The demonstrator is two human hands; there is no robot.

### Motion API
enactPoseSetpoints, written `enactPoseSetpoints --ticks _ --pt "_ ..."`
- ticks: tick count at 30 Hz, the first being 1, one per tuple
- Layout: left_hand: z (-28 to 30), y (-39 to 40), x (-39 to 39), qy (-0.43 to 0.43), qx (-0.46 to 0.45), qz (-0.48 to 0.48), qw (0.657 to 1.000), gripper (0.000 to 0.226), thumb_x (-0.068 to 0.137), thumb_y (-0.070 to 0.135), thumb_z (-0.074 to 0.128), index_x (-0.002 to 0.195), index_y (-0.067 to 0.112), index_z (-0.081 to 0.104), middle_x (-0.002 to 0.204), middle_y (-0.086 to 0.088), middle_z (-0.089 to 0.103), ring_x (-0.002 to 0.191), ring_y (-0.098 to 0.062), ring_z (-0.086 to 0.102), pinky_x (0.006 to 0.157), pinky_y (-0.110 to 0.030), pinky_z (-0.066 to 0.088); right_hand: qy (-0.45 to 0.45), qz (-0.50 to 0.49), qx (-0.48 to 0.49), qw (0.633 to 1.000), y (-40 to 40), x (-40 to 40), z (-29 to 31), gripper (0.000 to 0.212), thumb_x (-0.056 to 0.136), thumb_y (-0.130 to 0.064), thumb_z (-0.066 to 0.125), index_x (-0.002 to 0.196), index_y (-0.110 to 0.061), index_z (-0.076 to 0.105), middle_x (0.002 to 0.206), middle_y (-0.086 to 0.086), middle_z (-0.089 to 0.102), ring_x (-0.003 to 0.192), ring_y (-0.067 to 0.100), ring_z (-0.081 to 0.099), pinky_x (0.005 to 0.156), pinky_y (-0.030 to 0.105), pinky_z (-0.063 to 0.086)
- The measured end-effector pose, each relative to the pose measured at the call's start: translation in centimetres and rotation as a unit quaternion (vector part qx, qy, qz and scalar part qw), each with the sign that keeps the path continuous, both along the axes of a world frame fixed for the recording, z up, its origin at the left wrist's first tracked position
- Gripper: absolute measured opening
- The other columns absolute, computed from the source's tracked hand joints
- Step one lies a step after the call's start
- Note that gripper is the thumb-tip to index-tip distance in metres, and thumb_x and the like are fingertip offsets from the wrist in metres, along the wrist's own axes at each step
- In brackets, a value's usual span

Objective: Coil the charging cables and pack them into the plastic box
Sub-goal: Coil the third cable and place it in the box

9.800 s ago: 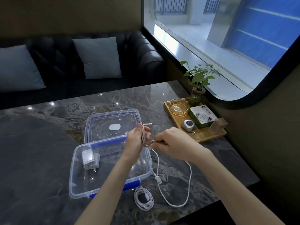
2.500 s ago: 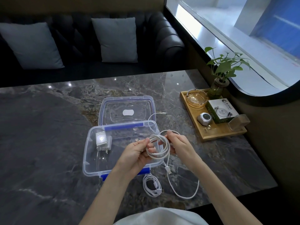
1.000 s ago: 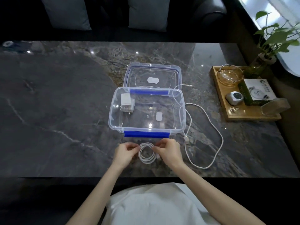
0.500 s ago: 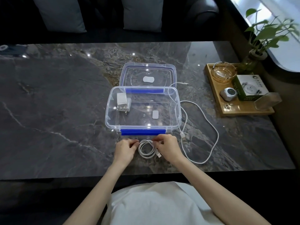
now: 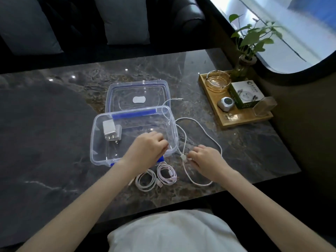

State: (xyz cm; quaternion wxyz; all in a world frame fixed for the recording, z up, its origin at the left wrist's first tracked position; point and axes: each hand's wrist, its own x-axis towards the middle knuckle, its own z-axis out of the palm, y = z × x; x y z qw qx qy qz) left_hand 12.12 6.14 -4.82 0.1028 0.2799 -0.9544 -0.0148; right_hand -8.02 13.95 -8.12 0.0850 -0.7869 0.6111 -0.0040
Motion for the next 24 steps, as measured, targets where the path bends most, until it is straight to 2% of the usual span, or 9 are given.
enactPoseSetpoints --ticks 2,5,6,8,10,13,20,22,24 --pt "-0.2 -0.8 -2.4 -0.029 -0.014 -0.054 0.998 0.023 0.08 0.022 0.047 0.065 0.016 0.064 0.066 0.0 0.063 0.059 -0.019 0.058 0.052 -0.025 0.046 0.059 -0.022 -0.004 0.998 0.4 -1.8 -0.6 0.02 0.053 -0.02 0.081 0.058 -0.018 0.062 0.06 -0.002 0.062 0.057 0.021 0.061 0.046 0.024 0.045" --pt "-1.4 -1.3 -5.9 -0.085 -0.004 -0.119 0.989 0.013 0.073 0.022 0.054 0.068 0.02 0.065 0.07 0.002 0.064 0.067 -0.019 0.062 0.056 -0.027 0.05 0.107 -0.071 0.001 0.992 1.3 -3.9 -2.0 0.023 0.046 -0.021 0.083 0.058 -0.021 0.063 0.064 -0.004 0.062 0.061 0.02 0.061 0.05 0.022 0.044" --pt "-2.0 -1.3 -7.0 -0.112 0.004 -0.139 0.984 0.007 0.071 0.02 0.06 0.072 0.02 0.067 0.075 0.001 0.065 0.072 -0.02 0.063 0.06 -0.029 0.05 0.109 -0.091 0.007 0.99 1.6 -4.4 -2.5 0.024 0.046 -0.021 0.083 0.059 -0.021 0.063 0.066 -0.003 0.063 0.063 0.02 0.062 0.05 0.023 0.044" --pt "-2.8 -1.1 -8.9 -0.204 0.029 -0.149 0.967 0.017 0.076 0.018 0.061 0.091 0.017 0.067 0.096 -0.003 0.065 0.095 -0.023 0.059 0.075 -0.035 0.045 0.11 -0.135 0.023 0.984 2.3 -5.3 -3.5 0.025 0.047 -0.019 0.082 0.062 -0.018 0.062 0.07 0.0 0.063 0.065 0.023 0.062 0.049 0.027 0.046" --pt "-3.3 -0.7 -10.1 -0.3 0.051 -0.13 0.944 0.026 0.082 0.018 0.054 0.106 0.014 0.062 0.113 -0.005 0.06 0.11 -0.025 0.051 0.085 -0.036 0.038 0.071 -0.184 0.056 0.979 3.0 -5.9 -3.9 0.021 0.06 -0.017 0.077 0.072 -0.012 0.061 0.08 0.007 0.062 0.073 0.029 0.062 0.053 0.034 0.05" --pt "-3.7 -0.5 -10.8 -0.351 0.051 -0.111 0.928 0.027 0.084 0.012 0.053 0.11 0.011 0.059 0.118 -0.009 0.057 0.113 -0.028 0.049 0.087 -0.036 0.036 -0.012 -0.246 0.099 0.964 3.5 -6.3 -4.3 0.021 0.087 -0.021 0.052 0.103 -0.007 0.054 0.109 0.013 0.052 0.099 0.033 0.054 0.072 0.043 0.05" --pt "-3.5 -1.0 -11.7 -0.365 0.089 -0.099 0.921 0.023 0.084 0.004 0.05 0.104 0.008 0.061 0.113 -0.01 0.065 0.106 -0.031 0.061 0.086 -0.035 0.04 -0.057 -0.247 0.097 0.962 3.4 -7.0 -4.6 0.023 0.09 -0.024 0.048 0.106 -0.008 0.054 0.106 0.012 0.055 0.104 0.032 0.053 0.078 0.041 0.047" --pt "-2.9 -1.2 -11.6 -0.321 0.11 -0.089 0.936 0.021 0.086 0.008 0.05 0.106 0.01 0.057 0.109 -0.01 0.066 0.101 -0.032 0.063 0.08 -0.037 0.045 -0.06 -0.241 0.089 0.965 3.1 -7.2 -4.5 0.022 0.087 -0.022 0.051 0.104 -0.009 0.055 0.105 0.01 0.055 0.104 0.031 0.052 0.078 0.041 0.047" --pt "-1.9 -1.7 -11.5 -0.214 0.161 -0.074 0.961 0.019 0.087 0.016 0.051 0.106 0.012 0.056 0.106 -0.008 0.067 0.099 -0.031 0.062 0.077 -0.038 0.047 -0.102 -0.246 0.07 0.961 2.5 -7.1 -4.2 0.029 0.084 -0.021 0.055 0.112 -0.012 0.055 0.11 0.007 0.055 0.109 0.027 0.049 0.082 0.039 0.047"
